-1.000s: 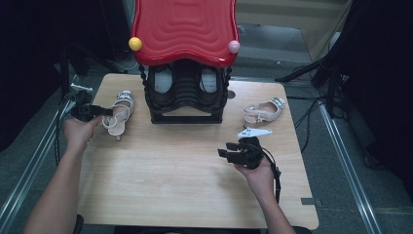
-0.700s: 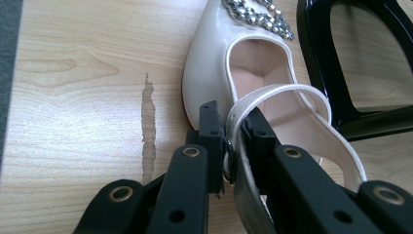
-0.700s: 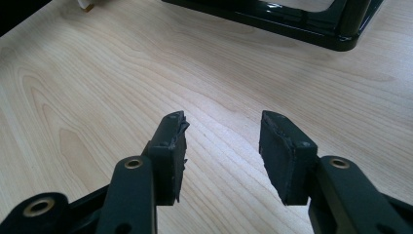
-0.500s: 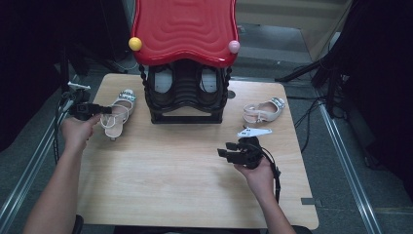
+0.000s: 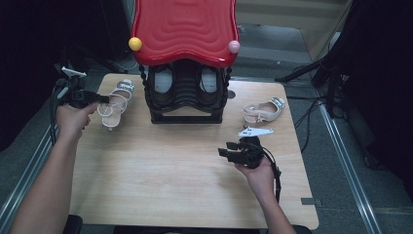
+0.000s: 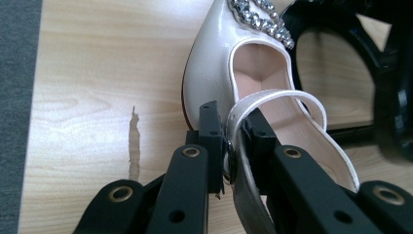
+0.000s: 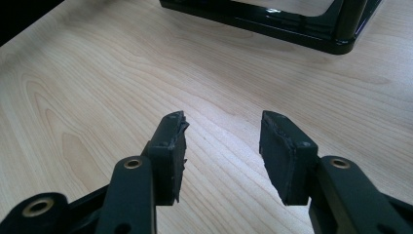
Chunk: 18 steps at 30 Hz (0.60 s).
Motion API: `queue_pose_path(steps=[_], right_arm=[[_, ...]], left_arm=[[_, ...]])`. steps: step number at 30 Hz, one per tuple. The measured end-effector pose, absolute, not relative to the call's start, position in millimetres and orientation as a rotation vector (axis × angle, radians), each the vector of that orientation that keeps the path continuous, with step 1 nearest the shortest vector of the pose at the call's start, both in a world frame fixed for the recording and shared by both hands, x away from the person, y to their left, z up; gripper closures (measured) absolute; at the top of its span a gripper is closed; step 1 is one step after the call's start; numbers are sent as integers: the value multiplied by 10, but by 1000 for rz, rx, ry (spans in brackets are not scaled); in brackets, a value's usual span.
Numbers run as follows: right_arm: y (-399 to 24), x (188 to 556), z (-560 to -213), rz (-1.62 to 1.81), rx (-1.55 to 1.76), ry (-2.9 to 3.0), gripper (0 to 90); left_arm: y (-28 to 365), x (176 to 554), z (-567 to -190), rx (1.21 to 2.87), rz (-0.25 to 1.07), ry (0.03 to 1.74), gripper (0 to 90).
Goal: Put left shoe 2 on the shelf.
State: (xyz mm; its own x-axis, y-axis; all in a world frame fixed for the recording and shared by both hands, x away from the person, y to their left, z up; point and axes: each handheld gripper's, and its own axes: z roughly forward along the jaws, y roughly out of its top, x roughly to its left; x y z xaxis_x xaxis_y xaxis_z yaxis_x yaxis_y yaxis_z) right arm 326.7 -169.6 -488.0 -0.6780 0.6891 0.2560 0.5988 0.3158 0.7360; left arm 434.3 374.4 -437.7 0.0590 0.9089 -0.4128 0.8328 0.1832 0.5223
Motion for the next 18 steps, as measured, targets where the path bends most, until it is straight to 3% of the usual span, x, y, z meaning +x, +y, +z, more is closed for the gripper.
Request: queue_pose_path(steps=[18], right_arm=[[-1701, 3271, -4884, 1313, 1215, 2462, 533]], left_arm=[[3651, 4506, -3310, 1702, 219, 1720, 822]])
